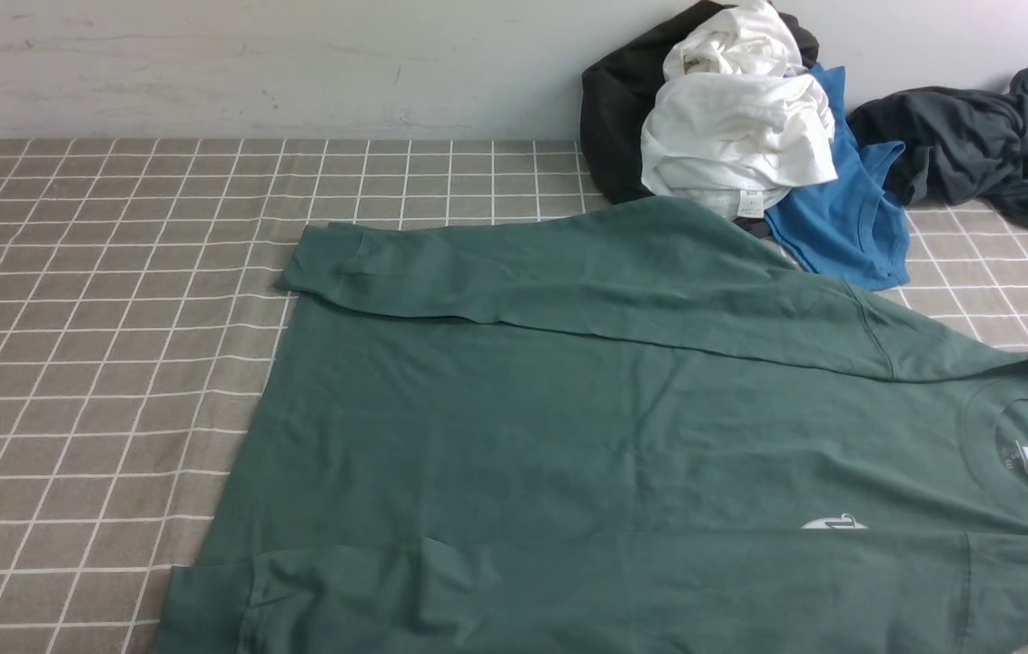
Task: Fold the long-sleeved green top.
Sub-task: Use the left arm to clamp the cuff closest to it
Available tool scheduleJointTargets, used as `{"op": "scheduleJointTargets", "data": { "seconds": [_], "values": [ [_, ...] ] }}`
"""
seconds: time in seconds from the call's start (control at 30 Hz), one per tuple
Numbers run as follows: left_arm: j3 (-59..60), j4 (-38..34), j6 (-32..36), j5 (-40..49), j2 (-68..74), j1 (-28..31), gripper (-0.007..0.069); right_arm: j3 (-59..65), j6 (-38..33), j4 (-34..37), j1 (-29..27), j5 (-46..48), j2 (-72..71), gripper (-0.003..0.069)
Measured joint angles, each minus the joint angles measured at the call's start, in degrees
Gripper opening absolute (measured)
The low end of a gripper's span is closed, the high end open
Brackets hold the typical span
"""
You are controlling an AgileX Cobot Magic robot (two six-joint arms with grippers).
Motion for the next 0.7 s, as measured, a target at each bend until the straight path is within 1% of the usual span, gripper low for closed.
{"op": "scheduleJointTargets", "data": {
  "seconds": [0.03, 0.1, 0.27, 0.33, 0.37, 0.4, 0.43, 0.47, 0.5, 0.53, 0.57, 0.6, 0.63, 0.7],
  "values": [
    [0.0, 0.0, 0.0, -1.1, 0.0, 0.0, -0.0007, 0.0, 0.0, 0.0, 0.0, -0.7, 0.0, -0.0014],
    [0.0, 0.0, 0.0, -8.2, 0.0, 0.0, -0.0007, 0.0, 0.1, 0.0, 0.0, -11.3, 0.0, -0.0014],
    [0.0, 0.0, -0.9, -18.8, 0.0, 0.0, -0.0007, 0.0, 4.2, 0.1, 0.0, -30.3, 0.0, -0.0014],
    [0.0, -0.2, -2.6, -21.0, 0.0, 0.0, -0.0007, 0.0, 4.8, 0.4, 0.0, -33.0, 0.0, -0.0014],
    [0.0, -1.7, -9.8, -25.8, 0.0, 0.0, -0.0007, 0.0, 5.9, 0.7, 0.0, -35.7, 0.0, -0.0014],
    [0.0, -2.4, -12.5, -27.8, 0.0, 0.0, -0.0007, 0.0, 6.3, 0.7, 0.0, -36.1, 0.0, -0.0014],
    [0.0, -2.4, -13.4, -28.4, 0.0, 0.0, -0.0007, 0.0, 6.3, 0.7, 0.0, -36.2, 0.0, -0.0014],
    [-0.2, -3.5, -20.2, -33.1, 0.0, 0.0, -0.0007, -0.1, 6.7, 1.0, 0.0, -36.4, 0.0, -0.0014],
    [-1.4, -3.5, -23.5, -33.6, 0.3, 0.0, -0.0007, -0.5, 6.9, 0.7, 0.0, -35.8, 0.0, -0.0014],
    [-3.0, -2.9, -25.5, -33.3, 1.0, 0.0, -0.0007, -1.7, 7.1, 0.4, 0.0, -34.3, 0.1, -0.0014],
    [-6.1, -2.0, -26.7, -31.8, 2.4, 0.0, -0.0007, -3.2, 7.3, -0.3, 0.0, -32.9, 0.5, -0.0014],
    [-10.8, -0.2, -27.7, -28.4, 4.8, 0.0, -0.0007, -6.8, 7.7, -1.8, 0.0, -30.2, 2.0, -0.0014],
    [-12.6, 0.6, -27.7, -27.7, 5.2, 0.0, -0.0007, -6.8, 7.8, -2.1, 0.0, -30.2, 2.0, -0.0014],
    [-24.2, 5.4, -27.8, -15.5, 13.3, 0.0, -0.0007, -16.1, 9.4, -6.7, 0.0, -22.8, 8.0, -0.0013]
  ]
}}
